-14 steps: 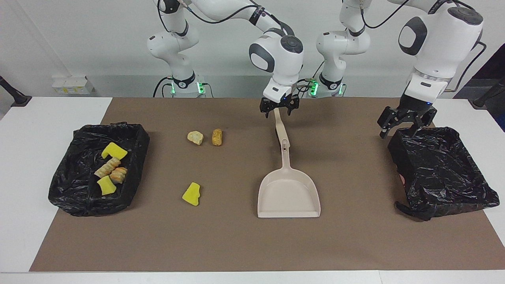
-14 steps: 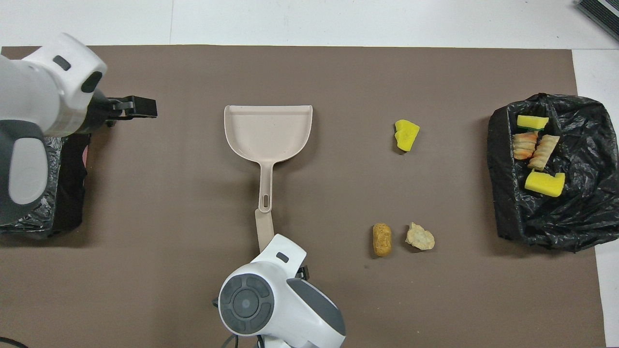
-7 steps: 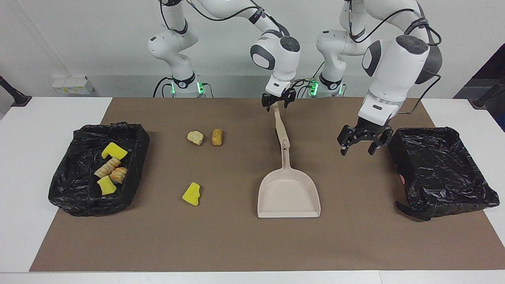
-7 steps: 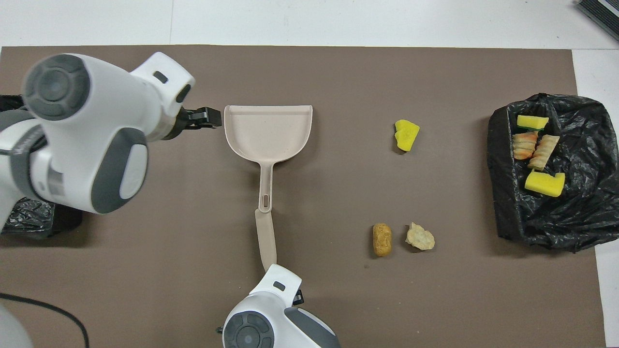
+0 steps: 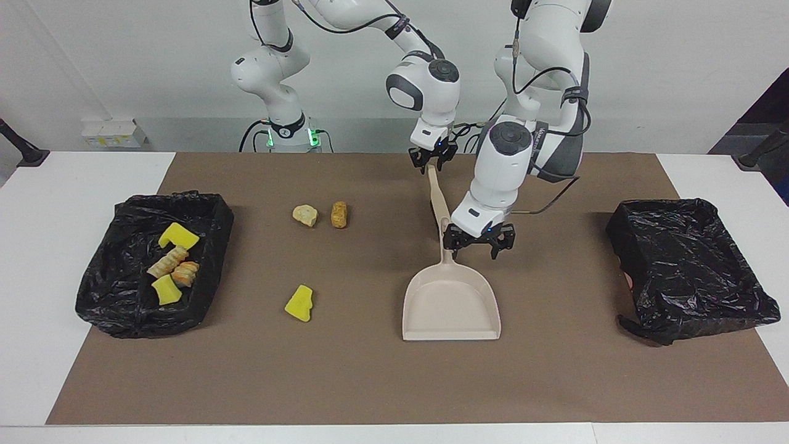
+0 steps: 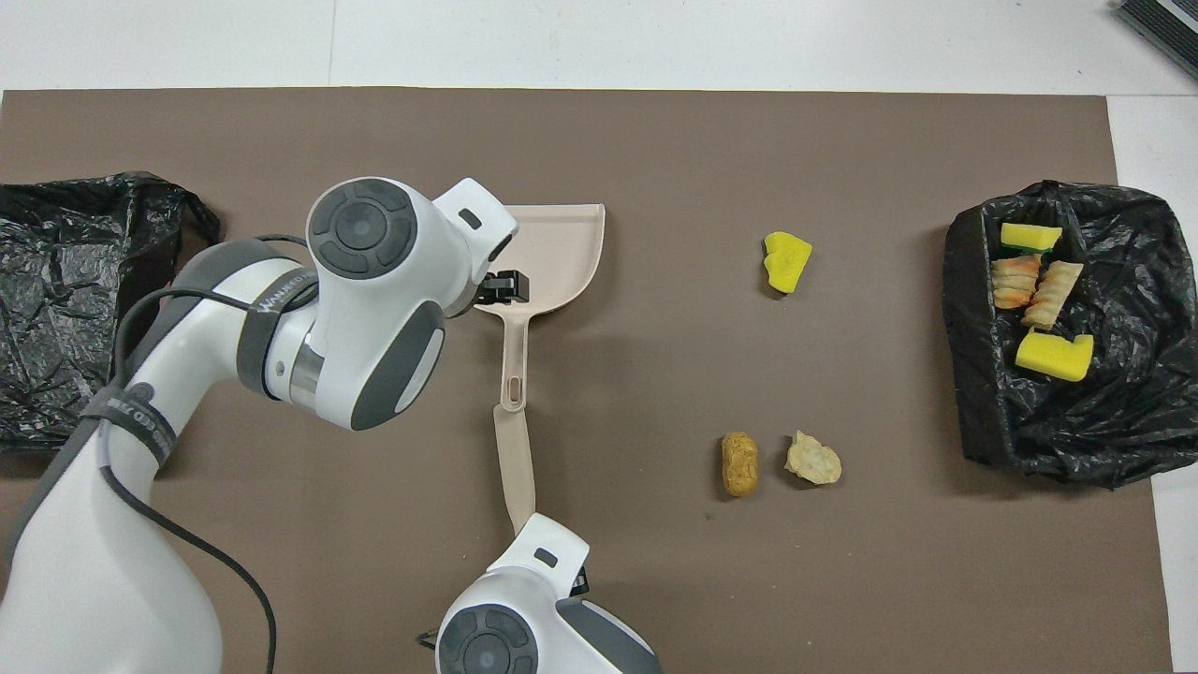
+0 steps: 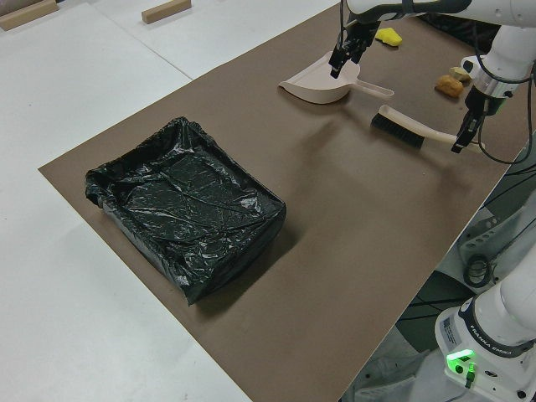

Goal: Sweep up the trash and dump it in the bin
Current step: 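Grasp the dustpan handle with the left gripper while the right gripper withdraws, then grasp the brush with the right gripper and move it toward the scraps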

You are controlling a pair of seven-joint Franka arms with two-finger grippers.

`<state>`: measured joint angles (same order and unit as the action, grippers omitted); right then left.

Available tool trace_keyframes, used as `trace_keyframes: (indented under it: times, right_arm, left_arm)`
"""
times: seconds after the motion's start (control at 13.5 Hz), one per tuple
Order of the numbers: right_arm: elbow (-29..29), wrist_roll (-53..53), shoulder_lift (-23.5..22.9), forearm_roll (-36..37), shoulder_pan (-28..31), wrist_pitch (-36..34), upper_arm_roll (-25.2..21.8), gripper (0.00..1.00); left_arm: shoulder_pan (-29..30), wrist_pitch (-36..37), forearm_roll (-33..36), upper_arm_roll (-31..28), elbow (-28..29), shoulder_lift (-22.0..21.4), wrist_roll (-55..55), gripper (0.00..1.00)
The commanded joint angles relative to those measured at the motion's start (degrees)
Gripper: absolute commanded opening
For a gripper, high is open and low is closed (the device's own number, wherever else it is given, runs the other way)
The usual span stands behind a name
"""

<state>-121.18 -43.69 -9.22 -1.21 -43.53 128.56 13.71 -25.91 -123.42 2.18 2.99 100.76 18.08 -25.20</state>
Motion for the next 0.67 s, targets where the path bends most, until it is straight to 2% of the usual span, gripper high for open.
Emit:
trace_keyframes:
  times: [0.0, 0.07, 0.15, 0.37, 0.44, 0.52, 0.59]
  right_arm:
    - [-1.6, -1.3, 1.5, -1.3, 0.1, 1.0, 0.0, 0.32]
    - [-1.6, -1.3, 1.5, -1.3, 0.0, 1.0, 0.0, 0.11]
    - [-1.5, -1.7, 1.5, -1.3, 0.0, 0.9, 0.0, 0.0]
    - [-1.5, -4.0, 2.9, -1.3, 0.1, 0.6, 0.0, 0.0]
    - [-1.5, -4.0, 3.7, -1.3, 0.2, 0.2, 0.0, 0.0]
    - [-1.7, -4.5, 4.6, -1.3, 0.3, -0.4, 0.0, 0.0]
    - [-1.9, -5.3, 5.5, -1.3, 0.6, -2.0, 0.0, 0.0]
  left_arm:
    - [-3.3, -2.4, 0.7, -0.6, 5.4, -2.1, 0.0, 1.0]
    - [-3.6, -3.6, 0.7, -0.5, 7.0, -2.4, 0.2, 1.0]
    - [-3.8, -3.7, 0.7, -0.4, 8.2, -3.1, 0.9, 1.0]
    - [-4.6, -3.9, 0.5, -0.2, 10.5, -4.3, 2.2, 1.0]
    - [-4.6, -3.9, -0.1, -0.2, 10.5, -4.3, 2.1, 0.84]
    - [-4.6, -3.9, -1.0, -0.2, 10.7, -4.4, 2.1, 0.79]
    - [-4.7, -3.9, -1.6, -0.2, 10.6, -4.4, 2.1, 0.56]
